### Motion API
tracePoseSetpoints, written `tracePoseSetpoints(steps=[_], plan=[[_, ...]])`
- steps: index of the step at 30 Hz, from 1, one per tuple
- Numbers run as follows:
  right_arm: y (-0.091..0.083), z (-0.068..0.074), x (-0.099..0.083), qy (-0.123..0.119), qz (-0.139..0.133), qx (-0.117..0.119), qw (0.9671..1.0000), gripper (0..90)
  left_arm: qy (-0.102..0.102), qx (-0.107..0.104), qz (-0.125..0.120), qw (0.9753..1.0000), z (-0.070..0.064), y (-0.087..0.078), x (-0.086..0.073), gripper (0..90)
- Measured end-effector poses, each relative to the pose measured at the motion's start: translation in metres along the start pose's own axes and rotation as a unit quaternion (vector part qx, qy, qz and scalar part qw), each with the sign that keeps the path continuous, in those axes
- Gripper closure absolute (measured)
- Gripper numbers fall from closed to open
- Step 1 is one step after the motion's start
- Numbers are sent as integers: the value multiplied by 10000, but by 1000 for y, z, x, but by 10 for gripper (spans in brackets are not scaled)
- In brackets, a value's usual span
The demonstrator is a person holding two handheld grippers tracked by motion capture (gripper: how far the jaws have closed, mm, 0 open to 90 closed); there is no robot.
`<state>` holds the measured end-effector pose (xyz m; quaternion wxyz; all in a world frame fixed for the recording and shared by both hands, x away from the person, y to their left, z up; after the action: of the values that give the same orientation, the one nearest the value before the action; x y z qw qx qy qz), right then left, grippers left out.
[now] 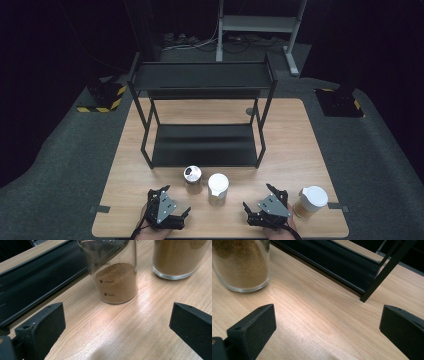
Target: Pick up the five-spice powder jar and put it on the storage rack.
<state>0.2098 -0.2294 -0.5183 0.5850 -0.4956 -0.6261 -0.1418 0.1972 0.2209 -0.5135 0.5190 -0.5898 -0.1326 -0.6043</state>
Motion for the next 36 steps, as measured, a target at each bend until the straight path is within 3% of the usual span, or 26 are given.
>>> tracePoseSetpoints(steps=[19, 28, 31, 32, 36], plan=[[1, -3, 0, 75, 15, 36, 10000, 1, -48, -73, -39, 10000, 4, -1, -1, 7], [0, -3, 0, 97, 16, 53, 9999, 1, -246, -107, -100, 9996, 8, -1, -4, 7], [1, -4, 0, 116, 13, 59, 9999, 1, -356, -186, -168, 9991, 12, -2, -6, 5], [1, -4, 0, 127, 13, 59, 9999, 1, -526, -303, -217, 9979, 18, -2, -8, 5], [0, -4, 0, 140, -1, 58, 9999, 1, -652, -301, -240, 9971, 21, -3, -8, 4]])
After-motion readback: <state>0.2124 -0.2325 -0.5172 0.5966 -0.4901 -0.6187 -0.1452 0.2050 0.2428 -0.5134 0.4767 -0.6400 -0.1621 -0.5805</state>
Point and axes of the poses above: each handheld gripper's, and its own axes: y roughly forward along the jaws, x roughly out of its top, z roughly to its left, the point moved 4 cm from there along y, roughly forward along the jaws, and after that the axes turned 2 degrees about x, right-handed, at the moved point
